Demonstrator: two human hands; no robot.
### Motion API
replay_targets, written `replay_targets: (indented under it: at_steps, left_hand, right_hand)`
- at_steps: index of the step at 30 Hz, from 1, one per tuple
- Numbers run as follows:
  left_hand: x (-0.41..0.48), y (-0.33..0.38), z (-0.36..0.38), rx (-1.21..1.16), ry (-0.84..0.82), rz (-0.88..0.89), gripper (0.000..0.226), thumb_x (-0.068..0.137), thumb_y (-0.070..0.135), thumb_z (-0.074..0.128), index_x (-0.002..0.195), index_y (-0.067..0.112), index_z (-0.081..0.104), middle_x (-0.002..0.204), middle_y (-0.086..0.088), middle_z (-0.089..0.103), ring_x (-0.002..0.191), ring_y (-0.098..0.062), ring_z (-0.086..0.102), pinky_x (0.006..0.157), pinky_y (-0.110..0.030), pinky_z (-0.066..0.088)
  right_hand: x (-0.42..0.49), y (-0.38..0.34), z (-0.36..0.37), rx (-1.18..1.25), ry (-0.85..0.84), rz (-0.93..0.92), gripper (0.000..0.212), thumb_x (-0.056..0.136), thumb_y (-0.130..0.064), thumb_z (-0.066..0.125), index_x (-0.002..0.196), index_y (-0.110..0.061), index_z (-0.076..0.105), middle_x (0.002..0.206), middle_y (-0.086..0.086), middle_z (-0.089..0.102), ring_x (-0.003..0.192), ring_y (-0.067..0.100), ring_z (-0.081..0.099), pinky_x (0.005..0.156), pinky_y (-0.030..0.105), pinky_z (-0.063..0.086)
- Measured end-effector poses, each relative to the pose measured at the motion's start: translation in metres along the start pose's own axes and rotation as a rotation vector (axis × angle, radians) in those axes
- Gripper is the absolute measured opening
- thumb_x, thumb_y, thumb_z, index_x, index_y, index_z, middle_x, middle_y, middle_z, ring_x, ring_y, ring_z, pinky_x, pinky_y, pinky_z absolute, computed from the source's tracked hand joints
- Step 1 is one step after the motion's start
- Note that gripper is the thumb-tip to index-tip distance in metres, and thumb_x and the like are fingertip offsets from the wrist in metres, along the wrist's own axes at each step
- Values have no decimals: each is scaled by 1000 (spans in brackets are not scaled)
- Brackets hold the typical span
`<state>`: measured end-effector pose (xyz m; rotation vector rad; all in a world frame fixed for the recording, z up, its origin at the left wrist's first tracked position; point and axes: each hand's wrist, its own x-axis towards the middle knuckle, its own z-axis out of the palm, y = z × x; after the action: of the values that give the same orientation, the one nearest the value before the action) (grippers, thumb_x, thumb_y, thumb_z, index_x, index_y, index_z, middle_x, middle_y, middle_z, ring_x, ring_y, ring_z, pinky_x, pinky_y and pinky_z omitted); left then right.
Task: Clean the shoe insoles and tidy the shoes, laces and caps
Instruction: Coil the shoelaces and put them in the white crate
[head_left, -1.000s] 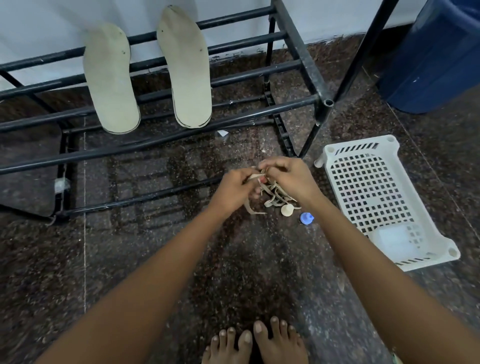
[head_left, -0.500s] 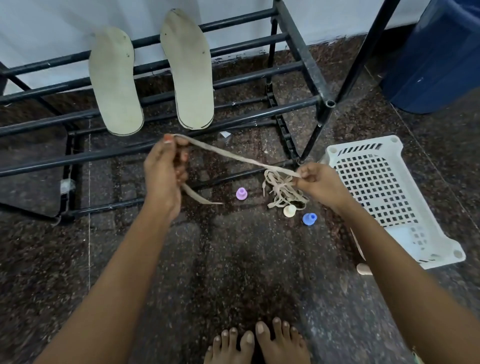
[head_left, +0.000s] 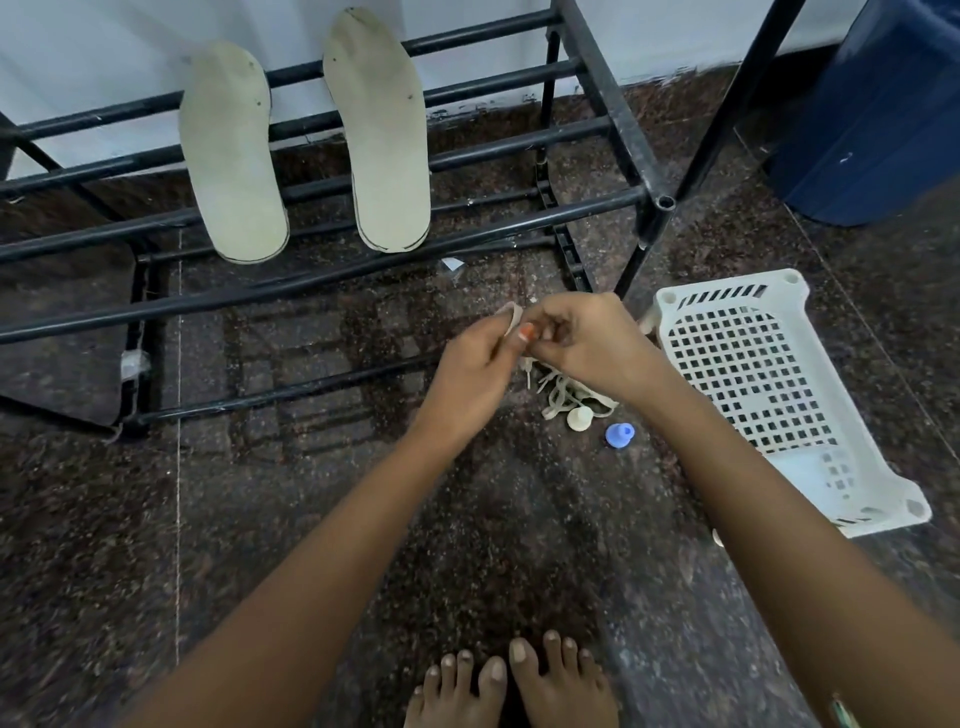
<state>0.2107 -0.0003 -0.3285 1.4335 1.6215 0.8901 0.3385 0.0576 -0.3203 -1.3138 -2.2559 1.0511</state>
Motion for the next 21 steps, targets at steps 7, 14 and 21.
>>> replay_targets:
  at_steps: [7,14,21]
  left_hand:
    - [5,-1,-14,189,58,95,25,97,15,47,85,-2,62,59,7,45,48,-3,42,50,-11,33]
    - [3,-29,-37,32,367,-208,30,101,22,36,90,7,59,71,-1,54,56,-1,44,51,-6,35]
    - [3,-24,-14,-192,256,-290,32,101,24,36,76,23,57,90,0,61,65,-6,47,66,-26,39]
  right_hand:
    - [-5,11,-13,87,29,98,12,78,-1,68,82,-12,66,68,7,58,54,4,46,53,14,38]
    - [-16,44,-35,148,142,240,9,78,-1,67,83,-8,67,63,-3,57,49,-3,45,50,8,38]
    - [-17,21,-22,121,39,146,9,78,-10,68,82,-18,68,69,-7,62,56,-6,52,59,9,39]
